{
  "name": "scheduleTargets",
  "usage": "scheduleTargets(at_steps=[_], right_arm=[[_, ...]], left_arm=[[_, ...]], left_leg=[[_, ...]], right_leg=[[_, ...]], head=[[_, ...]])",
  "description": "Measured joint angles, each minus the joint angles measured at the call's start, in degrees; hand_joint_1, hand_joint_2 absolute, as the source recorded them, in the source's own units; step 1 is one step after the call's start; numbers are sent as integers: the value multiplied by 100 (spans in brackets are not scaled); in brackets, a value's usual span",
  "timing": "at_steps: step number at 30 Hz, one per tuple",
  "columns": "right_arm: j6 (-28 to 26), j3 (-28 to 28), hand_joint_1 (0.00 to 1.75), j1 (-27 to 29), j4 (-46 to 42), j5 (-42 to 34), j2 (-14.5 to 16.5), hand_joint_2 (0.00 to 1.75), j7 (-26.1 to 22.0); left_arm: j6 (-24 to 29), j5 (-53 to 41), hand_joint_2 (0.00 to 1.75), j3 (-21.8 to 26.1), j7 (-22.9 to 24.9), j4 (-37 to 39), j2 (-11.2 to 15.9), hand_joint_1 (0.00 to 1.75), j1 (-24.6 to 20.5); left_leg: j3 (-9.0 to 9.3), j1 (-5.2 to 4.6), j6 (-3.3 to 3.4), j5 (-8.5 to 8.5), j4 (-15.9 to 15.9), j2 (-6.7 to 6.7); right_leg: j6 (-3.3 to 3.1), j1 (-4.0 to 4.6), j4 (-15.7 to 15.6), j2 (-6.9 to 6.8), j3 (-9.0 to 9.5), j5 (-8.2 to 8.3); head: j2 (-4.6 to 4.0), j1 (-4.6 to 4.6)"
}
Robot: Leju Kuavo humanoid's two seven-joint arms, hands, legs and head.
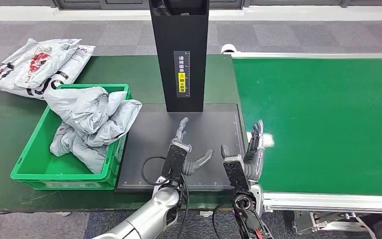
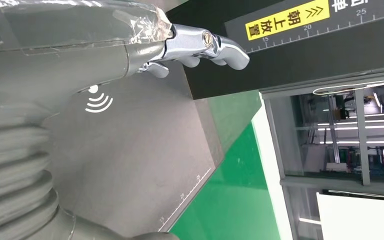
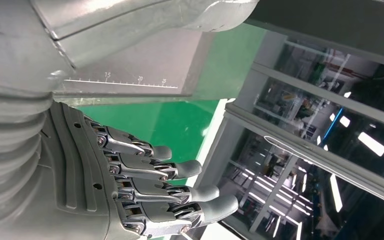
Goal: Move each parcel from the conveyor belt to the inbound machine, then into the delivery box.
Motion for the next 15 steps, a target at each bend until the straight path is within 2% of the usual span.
scheduleTargets(at_steps=[10,15], right_arm=[[0,-66,0,50,17,-25,32,175,-1],[-1,-68,0,97,19,-285,32,175,-1]], left_arm=[[-38,16,175,0,0,-54,0,0,86],[-433,-88,175,0,0,-118,2,0,146]], left_leg=[[0,0,0,0,0,0],[-1,0,0,0,0,-1]], right_leg=[[0,0,0,0,0,0],[0,0,0,-1,0,0]], head=[[1,0],[0,1]])
